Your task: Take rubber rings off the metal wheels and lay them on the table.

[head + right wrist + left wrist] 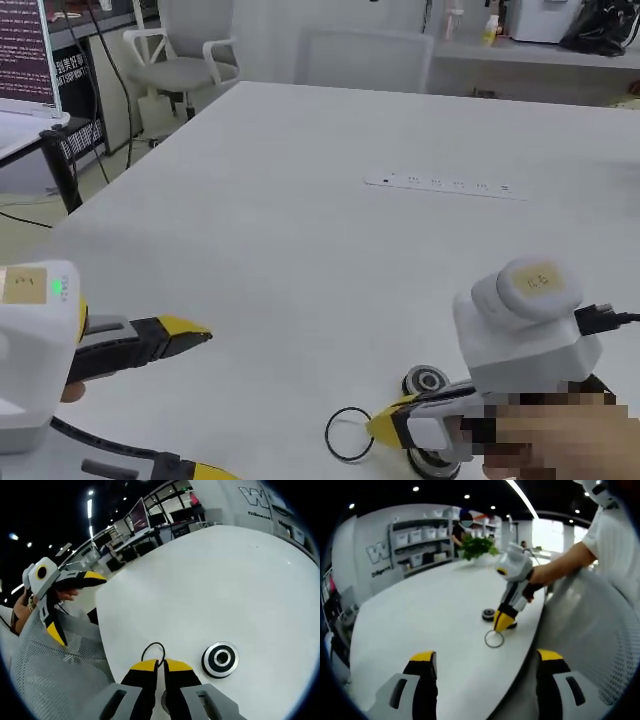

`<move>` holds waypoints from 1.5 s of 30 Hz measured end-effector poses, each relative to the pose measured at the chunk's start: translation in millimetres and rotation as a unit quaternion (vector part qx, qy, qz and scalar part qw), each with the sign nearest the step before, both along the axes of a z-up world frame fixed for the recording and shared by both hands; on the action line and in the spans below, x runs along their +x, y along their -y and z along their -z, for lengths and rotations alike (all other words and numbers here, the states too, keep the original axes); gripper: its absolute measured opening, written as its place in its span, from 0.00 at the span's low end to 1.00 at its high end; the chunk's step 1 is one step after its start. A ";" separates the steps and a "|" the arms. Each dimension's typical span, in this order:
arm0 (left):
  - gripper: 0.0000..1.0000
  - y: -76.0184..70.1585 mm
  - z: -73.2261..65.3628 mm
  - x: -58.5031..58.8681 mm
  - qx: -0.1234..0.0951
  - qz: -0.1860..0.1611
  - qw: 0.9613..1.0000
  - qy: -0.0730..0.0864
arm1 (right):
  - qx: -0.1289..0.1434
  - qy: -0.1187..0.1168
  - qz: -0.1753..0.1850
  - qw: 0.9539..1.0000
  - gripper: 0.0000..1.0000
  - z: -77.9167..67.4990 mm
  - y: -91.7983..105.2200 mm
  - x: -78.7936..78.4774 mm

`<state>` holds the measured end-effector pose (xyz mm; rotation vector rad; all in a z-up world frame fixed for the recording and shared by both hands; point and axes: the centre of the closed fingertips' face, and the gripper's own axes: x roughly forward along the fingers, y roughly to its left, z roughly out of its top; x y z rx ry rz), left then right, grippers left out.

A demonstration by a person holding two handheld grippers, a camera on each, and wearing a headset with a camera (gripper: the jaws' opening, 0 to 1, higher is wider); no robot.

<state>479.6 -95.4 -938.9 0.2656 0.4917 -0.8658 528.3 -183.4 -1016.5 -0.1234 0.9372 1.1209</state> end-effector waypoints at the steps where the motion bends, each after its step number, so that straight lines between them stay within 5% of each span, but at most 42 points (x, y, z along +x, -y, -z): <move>1: 0.82 -0.1 0.2 0.1 0.001 0.000 1.000 0.000 | -0.005 0.006 -0.002 1.000 0.04 0.6 1.3 1.0; 9: 0.82 -0.2 0.1 0.4 0.001 -0.001 1.000 0.001 | 0.004 0.016 0.001 1.000 0.07 -8.4 5.1 7.0; 15: 0.81 1.6 -1.0 0.0 -0.003 0.002 1.000 0.001 | 0.012 0.037 -0.031 0.999 0.10 -18.4 7.2 4.2; 19: 0.81 5.1 -1.6 -2.4 -0.009 0.011 1.000 -0.002 | 0.010 0.096 -0.056 0.994 0.11 -35.0 6.2 11.3; 26: 0.81 9.0 -6.5 -3.8 -0.014 0.025 1.000 0.008 | 0.049 0.139 -0.063 0.987 0.13 -68.2 8.6 16.1; 34: 0.84 24.1 -22.8 -17.1 0.005 0.096 0.995 0.017 | 0.094 0.151 -0.042 0.983 0.16 -96.6 28.4 20.2; 39: 0.84 37.0 -43.6 -11.6 -0.018 0.109 0.993 0.030 | 0.086 0.151 -0.031 0.984 0.18 -91.9 49.5 17.4; 45: 0.83 56.1 -62.6 -4.8 -0.033 0.130 0.990 0.047 | 0.053 0.134 -0.045 0.989 0.28 -69.9 75.1 -1.7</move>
